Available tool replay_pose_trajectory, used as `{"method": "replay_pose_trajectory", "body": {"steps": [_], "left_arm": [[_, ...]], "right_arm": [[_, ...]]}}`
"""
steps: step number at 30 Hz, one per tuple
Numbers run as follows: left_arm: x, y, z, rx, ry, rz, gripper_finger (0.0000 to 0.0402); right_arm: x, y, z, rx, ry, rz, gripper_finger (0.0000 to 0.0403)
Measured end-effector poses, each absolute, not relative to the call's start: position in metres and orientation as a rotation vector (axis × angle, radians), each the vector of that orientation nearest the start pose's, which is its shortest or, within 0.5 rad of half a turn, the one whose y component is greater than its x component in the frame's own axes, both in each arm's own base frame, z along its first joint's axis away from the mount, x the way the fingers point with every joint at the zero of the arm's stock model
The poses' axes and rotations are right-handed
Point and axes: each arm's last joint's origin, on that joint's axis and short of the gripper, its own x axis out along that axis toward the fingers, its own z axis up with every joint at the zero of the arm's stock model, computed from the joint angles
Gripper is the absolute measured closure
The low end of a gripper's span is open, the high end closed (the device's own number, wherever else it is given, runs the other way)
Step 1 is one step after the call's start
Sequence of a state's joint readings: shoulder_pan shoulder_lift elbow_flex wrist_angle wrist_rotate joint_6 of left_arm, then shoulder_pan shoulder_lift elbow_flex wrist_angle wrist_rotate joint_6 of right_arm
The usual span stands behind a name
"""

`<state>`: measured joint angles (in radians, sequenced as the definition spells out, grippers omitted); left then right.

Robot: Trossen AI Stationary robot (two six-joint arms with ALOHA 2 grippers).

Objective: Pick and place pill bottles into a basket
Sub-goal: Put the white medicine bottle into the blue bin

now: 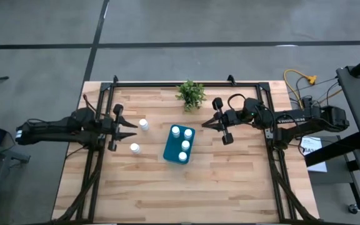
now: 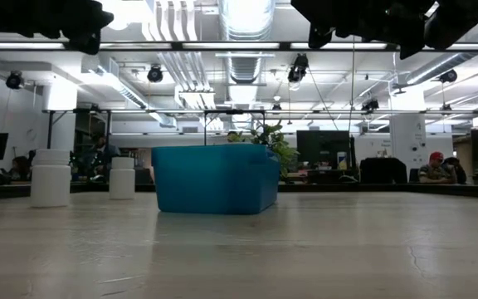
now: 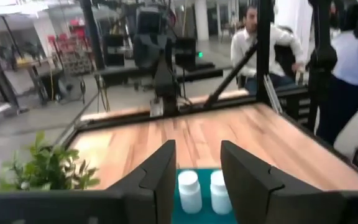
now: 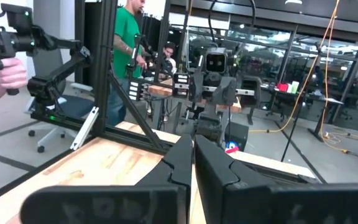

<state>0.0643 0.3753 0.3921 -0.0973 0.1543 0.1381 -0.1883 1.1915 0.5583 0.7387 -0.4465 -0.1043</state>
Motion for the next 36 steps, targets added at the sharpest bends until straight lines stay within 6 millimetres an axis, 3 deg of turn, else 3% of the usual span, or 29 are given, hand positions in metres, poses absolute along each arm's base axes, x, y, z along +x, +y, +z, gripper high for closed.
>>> {"method": "replay_pose_trajectory", "body": {"steps": [8, 17, 31, 36], "left_arm": [[0.112, 0.004, 0.252, 0.143, 0.356, -0.064, 0.0265], [0.118, 0.006, 0.246, 0.178, 0.521, -0.059, 0.0259], [0.156, 0.009, 0.242, 0.133, 0.765, -0.038, 0.0259], [0.165, 0.009, 0.237, 0.052, 0.957, -0.031, 0.0259]], "right_arm": [[0.247, -0.034, 0.262, -0.140, -0.114, 0.252, 0.0394], [0.247, -0.034, 0.262, -0.137, -0.114, 0.252, 0.0394], [0.246, -0.035, 0.262, -0.134, -0.111, 0.250, 0.0394], [0.246, -0.035, 0.261, -0.114, -0.105, 0.249, 0.0394]]}}
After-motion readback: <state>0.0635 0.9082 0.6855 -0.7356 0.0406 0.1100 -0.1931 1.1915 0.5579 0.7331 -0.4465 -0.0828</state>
